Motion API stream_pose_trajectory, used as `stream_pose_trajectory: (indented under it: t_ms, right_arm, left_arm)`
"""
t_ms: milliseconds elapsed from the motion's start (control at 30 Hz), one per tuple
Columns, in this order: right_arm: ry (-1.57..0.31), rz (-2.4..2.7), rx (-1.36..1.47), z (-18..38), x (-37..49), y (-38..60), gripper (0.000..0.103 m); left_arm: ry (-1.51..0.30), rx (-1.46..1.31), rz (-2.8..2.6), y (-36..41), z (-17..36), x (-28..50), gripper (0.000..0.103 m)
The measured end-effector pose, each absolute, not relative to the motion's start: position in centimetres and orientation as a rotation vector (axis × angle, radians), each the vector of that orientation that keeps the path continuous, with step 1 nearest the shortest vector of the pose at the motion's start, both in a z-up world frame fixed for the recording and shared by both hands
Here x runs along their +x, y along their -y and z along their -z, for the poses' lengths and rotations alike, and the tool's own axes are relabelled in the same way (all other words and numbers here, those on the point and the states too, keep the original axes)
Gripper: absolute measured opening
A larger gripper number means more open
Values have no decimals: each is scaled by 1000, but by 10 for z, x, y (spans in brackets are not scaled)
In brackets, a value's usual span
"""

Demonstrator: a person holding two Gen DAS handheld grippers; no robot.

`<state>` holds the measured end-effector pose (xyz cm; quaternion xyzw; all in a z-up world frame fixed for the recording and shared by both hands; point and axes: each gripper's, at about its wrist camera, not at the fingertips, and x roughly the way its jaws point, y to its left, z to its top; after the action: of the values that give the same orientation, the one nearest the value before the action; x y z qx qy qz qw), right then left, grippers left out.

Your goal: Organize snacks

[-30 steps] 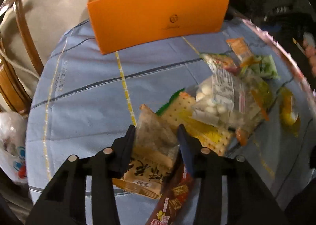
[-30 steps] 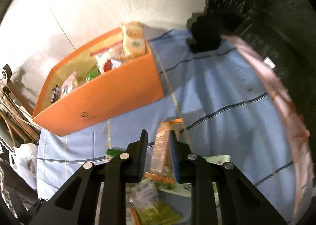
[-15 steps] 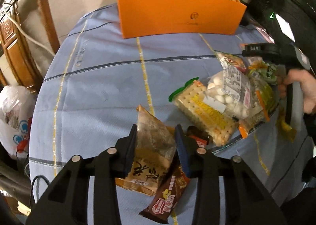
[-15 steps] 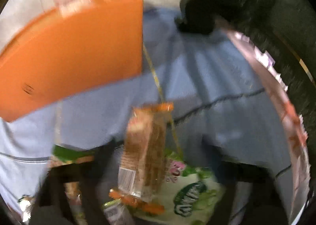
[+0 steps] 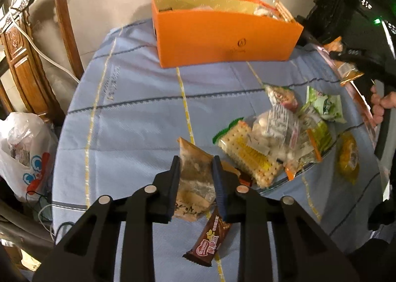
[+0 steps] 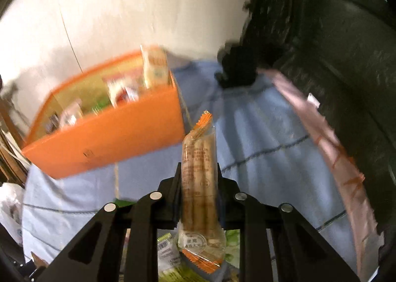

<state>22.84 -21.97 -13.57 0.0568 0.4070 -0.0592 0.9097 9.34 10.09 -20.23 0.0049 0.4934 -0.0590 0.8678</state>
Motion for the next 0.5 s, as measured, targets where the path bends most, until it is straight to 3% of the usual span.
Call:
stream_pose_trajectory:
  t_ms: [200, 267, 300, 500]
  right_arm:
    - [-795, 97, 147, 111, 220, 223, 22]
    - [-796, 78, 151, 110, 219, 222, 22]
    - [-798, 69, 160, 109, 219, 221, 22]
    - [-809, 68, 150, 109, 214, 219, 22]
  left_arm:
    - [-992, -5, 147, -107, 188, 87, 22]
    - [-998, 84, 105, -107, 197, 90, 48]
    - [-1008, 164, 54, -106, 206, 91, 99]
    - [-995, 380, 156, -90, 246, 88, 96]
